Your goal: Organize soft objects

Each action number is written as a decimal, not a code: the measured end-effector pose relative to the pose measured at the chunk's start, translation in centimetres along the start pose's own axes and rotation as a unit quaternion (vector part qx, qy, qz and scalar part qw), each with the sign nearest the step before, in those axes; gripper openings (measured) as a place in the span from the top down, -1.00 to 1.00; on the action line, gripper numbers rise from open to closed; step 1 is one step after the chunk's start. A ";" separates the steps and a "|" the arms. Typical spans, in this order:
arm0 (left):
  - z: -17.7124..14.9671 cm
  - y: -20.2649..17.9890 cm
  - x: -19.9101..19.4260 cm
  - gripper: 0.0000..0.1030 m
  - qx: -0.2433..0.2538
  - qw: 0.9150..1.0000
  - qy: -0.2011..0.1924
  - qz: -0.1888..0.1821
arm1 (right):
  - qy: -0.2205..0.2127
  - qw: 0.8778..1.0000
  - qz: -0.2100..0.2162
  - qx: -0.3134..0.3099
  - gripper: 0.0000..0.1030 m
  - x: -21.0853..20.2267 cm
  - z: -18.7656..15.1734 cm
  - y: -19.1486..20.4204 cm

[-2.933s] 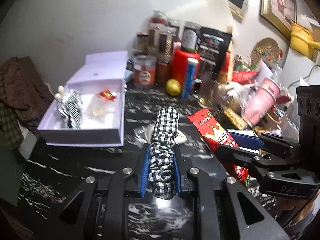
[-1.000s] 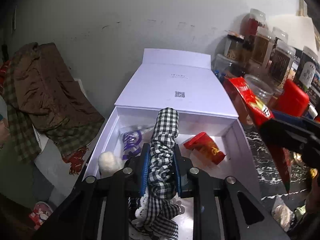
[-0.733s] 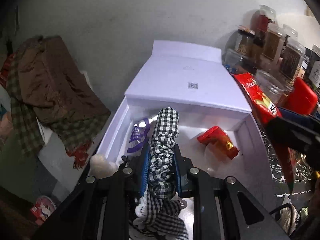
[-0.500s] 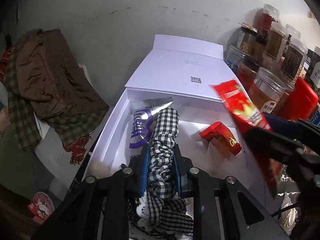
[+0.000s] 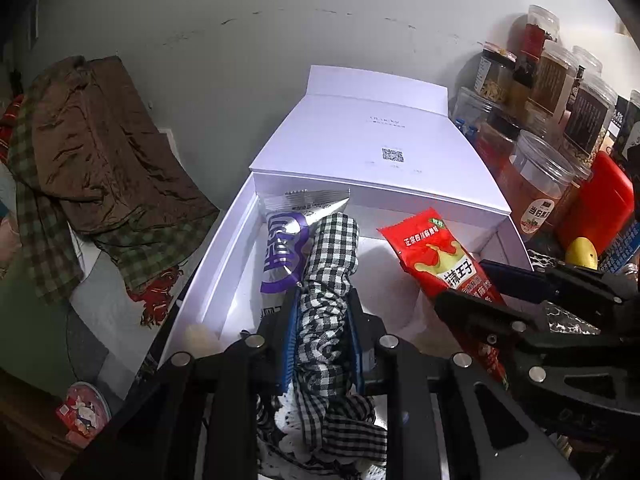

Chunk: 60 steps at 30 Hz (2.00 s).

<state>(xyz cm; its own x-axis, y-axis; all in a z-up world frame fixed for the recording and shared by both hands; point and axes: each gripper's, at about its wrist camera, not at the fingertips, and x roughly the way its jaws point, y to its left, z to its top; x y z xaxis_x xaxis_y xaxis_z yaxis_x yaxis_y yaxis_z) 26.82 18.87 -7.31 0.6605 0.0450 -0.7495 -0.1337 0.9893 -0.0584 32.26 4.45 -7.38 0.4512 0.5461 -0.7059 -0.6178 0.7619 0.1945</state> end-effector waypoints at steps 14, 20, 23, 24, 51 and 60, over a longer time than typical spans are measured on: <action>0.4 -1.2 0.3 0.56 0.014 0.999 0.021 0.035 | -0.008 1.000 -0.007 0.010 -0.11 -1.9 0.3 0.1; 0.4 -1.3 -1.0 0.54 -0.004 0.999 0.023 0.040 | -0.020 1.000 -0.019 0.008 -0.25 -4.0 0.3 0.1; 0.5 -1.6 -2.0 0.53 -0.010 0.999 0.018 0.049 | -0.033 0.999 -0.026 0.008 -0.26 -5.7 0.3 0.1; 0.6 -1.6 -2.3 0.53 -0.014 0.998 0.018 0.051 | -0.036 0.999 -0.029 0.008 -0.27 -6.1 0.3 0.1; 1.0 -7.1 -16.0 0.47 0.015 0.997 -0.076 0.027 | -0.148 0.986 -0.077 -0.016 -0.40 -21.5 -1.5 3.1; -0.8 -9.6 -21.4 0.47 0.041 0.993 -0.111 0.004 | -0.183 0.980 -0.081 -0.017 -0.49 -27.2 -4.4 4.5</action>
<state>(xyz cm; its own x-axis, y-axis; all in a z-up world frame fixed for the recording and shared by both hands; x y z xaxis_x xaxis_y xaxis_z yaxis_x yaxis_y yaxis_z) 13.35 8.34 8.73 0.8080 0.0725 -0.5847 -0.0842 0.9964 0.0071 14.39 -8.54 9.70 0.7413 0.5128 -0.4331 -0.5382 0.8397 0.0731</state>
